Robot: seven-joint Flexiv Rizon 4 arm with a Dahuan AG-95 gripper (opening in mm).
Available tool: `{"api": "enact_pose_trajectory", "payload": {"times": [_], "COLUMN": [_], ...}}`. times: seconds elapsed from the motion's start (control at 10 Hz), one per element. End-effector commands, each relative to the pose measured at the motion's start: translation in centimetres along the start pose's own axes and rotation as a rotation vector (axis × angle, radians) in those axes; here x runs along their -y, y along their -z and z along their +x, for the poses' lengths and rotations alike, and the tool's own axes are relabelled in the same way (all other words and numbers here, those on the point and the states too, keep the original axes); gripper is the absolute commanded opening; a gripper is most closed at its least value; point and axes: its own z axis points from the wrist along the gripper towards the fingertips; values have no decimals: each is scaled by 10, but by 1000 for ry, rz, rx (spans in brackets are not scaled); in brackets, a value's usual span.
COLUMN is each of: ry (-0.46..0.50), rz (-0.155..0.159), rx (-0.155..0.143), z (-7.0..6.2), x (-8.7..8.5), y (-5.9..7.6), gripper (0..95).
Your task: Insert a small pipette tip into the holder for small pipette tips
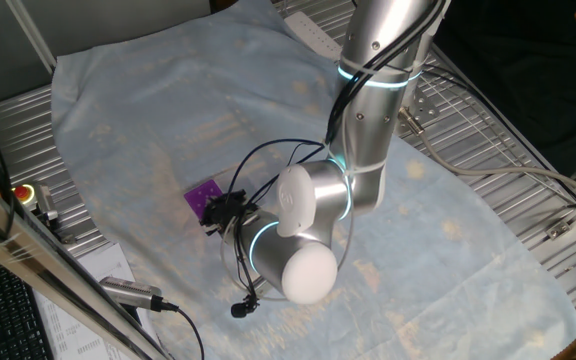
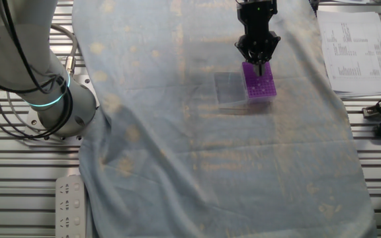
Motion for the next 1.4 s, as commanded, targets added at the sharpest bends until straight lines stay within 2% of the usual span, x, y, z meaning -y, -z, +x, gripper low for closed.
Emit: {"api": "enact_pose_trajectory", "payload": {"times": [0.1,0.5,0.7,0.9,1.4], "ry": [7,15,15,12,6], "rz": [1,-1,-1,0,12], "rx": [3,-17,-42,-49,-79], "z": [0,2,1,1,1], "x": [-2,-3,-3,-3,-2], "y": [0,5,5,5,5], "gripper": [0,0,0,0,0]}}
